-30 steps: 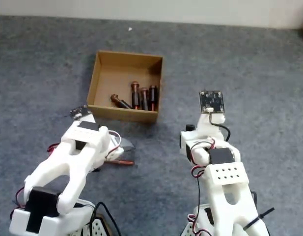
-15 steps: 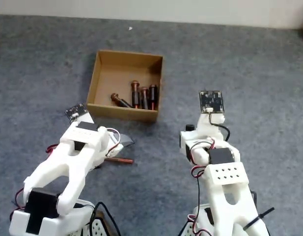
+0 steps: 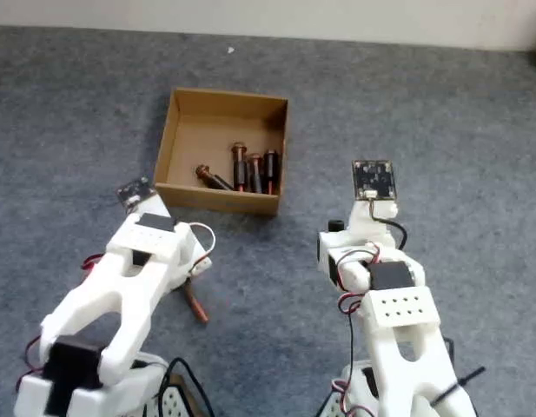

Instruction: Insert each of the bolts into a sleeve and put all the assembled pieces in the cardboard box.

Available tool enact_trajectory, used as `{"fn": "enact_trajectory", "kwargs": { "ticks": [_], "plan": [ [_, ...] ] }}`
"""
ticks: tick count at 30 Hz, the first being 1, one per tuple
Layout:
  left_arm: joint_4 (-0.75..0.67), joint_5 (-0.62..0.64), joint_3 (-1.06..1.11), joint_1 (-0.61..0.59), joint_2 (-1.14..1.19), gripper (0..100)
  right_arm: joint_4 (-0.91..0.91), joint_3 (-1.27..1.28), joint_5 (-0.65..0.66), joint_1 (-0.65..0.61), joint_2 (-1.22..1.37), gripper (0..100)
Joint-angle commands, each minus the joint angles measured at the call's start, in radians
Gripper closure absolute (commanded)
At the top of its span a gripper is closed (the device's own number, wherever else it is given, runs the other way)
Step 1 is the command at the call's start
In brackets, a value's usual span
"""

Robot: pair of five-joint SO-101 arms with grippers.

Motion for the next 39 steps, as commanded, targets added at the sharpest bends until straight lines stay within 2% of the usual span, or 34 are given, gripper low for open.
{"fn": "enact_trajectory", "kwargs": {
  "ticks": [1,6,13,20,26,31,35,39],
  "plan": [
    [-0.006,-0.006,-0.028,0.005,-0.016,99,-0.030,-0.008,-0.011,0.012,-0.024,99.5],
    [-0.003,-0.017,-0.081,0.002,-0.016,99,-0.030,-0.008,-0.011,0.012,-0.024,99.5],
    [-0.002,-0.206,-0.131,0.005,-0.041,99,-0.028,-0.008,-0.011,0.012,-0.025,99.5],
    [0.041,-0.367,-0.085,0.005,-0.429,99,0.041,-0.019,-0.011,0.007,-0.036,99.5],
    [-0.009,-0.471,-0.007,0.004,-0.799,99,0.081,-0.019,-0.012,0.007,-0.047,99.5],
    [-0.074,-0.483,0.073,0.005,-0.944,99,0.090,-0.010,-0.014,-0.012,-0.240,99.5],
    [-0.072,-0.483,0.094,0.005,-0.975,99,0.174,-0.008,-0.031,-0.073,-0.394,99.5],
    [-0.075,-0.483,0.090,0.008,-0.977,99,0.193,-0.002,-0.060,-0.099,-0.443,99.5]
  ]
}}
